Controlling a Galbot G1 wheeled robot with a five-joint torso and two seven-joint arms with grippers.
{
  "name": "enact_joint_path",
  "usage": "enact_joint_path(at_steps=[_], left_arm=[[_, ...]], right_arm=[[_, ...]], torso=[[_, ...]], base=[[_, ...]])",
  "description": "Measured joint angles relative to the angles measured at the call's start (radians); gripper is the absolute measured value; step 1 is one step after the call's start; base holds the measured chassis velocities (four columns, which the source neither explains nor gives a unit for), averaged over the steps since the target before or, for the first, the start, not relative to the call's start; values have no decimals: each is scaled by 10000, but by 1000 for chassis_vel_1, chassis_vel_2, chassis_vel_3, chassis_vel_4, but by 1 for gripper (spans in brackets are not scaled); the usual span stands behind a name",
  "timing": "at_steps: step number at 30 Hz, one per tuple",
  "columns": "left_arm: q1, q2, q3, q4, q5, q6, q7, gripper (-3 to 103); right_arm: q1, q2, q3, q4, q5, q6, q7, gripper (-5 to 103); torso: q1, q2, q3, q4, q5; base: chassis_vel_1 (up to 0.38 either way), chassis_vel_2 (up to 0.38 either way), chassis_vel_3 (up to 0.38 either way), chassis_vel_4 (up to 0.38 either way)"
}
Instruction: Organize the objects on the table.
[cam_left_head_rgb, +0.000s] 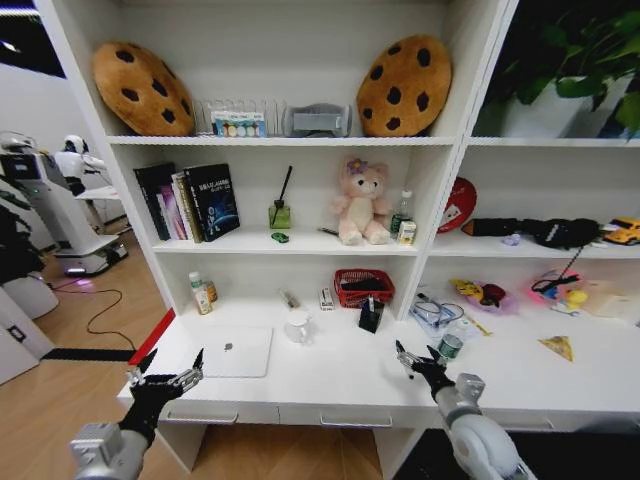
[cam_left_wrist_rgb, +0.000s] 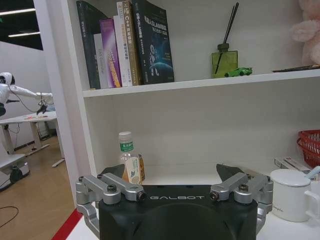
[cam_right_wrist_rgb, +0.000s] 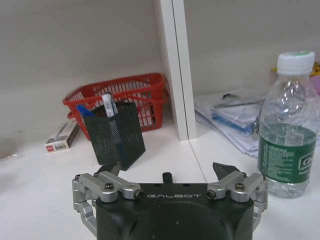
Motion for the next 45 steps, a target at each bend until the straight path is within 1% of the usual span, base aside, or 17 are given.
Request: enact_joint_path(at_steps=[9,15,17,19,20,22,25,29,30,32,33,35,36,38,41,42,45], left_arm=[[0,0,0,0,0,0,0,100],[0,0,0,0,0,0,0,100],[-1,0,0,0,0,0,0,100],[0,0,0,0,0,-1,0,100],[0,0,0,0,0,-1,0,100],[0,0,0,0,0,0,0,100],[0,0,0,0,0,-1,0,100],[0,0,0,0,0,0,0,100],[0,0,0,0,0,0,0,100],[0,0,0,0,0,0,0,100],[0,0,0,0,0,0,0,100],[0,0,0,0,0,0,0,100],[0,0,0,0,0,0,0,100],[0,0,0,0,0,0,0,100],[0,0,0,0,0,0,0,100],[-1,0,0,0,0,0,0,100],[0,0,0,0,0,0,0,100]], right_arm=[[1759,-332,-983,-1652,87,-197,-345,100],[2230,-374,-1412,-2128,55,-285,-378,100],[2321,-381,-1516,-2246,52,-307,-384,103],[2453,-393,-1656,-2388,54,-343,-387,94],[2453,-393,-1656,-2388,54,-343,-387,94],[2595,-414,-1837,-2526,58,-408,-387,84],[2627,-437,-1957,-2588,58,-440,-387,79],[2482,-507,-2023,-2597,48,-471,-375,57],[2482,-507,-2023,-2597,48,-471,-375,57],[2422,-541,-2022,-2593,49,-470,-372,46],[2422,-541,-2022,-2593,49,-470,-372,46],[2397,-561,-2017,-2616,69,-470,-370,34],[2397,-561,-2017,-2616,69,-470,-370,34],[2421,-579,-2016,-2651,102,-477,-368,24],[2452,-608,-2016,-2650,163,-491,-368,18],[2514,-668,-1986,-2567,257,-529,-366,12],[2539,-729,-1844,-2320,30,-425,-462,12]], torso=[[0,0,0,2,1],[0,0,0,1,1],[0,0,0,0,2],[0,0,0,0,1],[0,0,0,0,1],[0,0,0,1,2],[0,0,0,1,1],[-1,2,-1,0,1],[-1,2,-1,0,1],[-2,3,-2,0,-1],[-2,3,-2,0,-1],[-2,2,-2,0,-1],[-2,2,-2,0,-1],[-2,2,-2,0,0],[-2,2,-2,1,2],[-1,2,-1,1,5],[-1,1,-1,1,3]], base=[[0,0,0,0],[0,0,0,0],[0,0,0,0],[0,0,0,0],[0,0,0,0],[0,0,0,0],[0,0,0,0],[0,0,0,0],[0,0,0,0],[0,0,0,0],[0,0,0,0],[0,0,0,0],[0,0,0,0],[0,0,0,0],[0,0,0,0],[0,0,0,0],[0,0,0,0]])
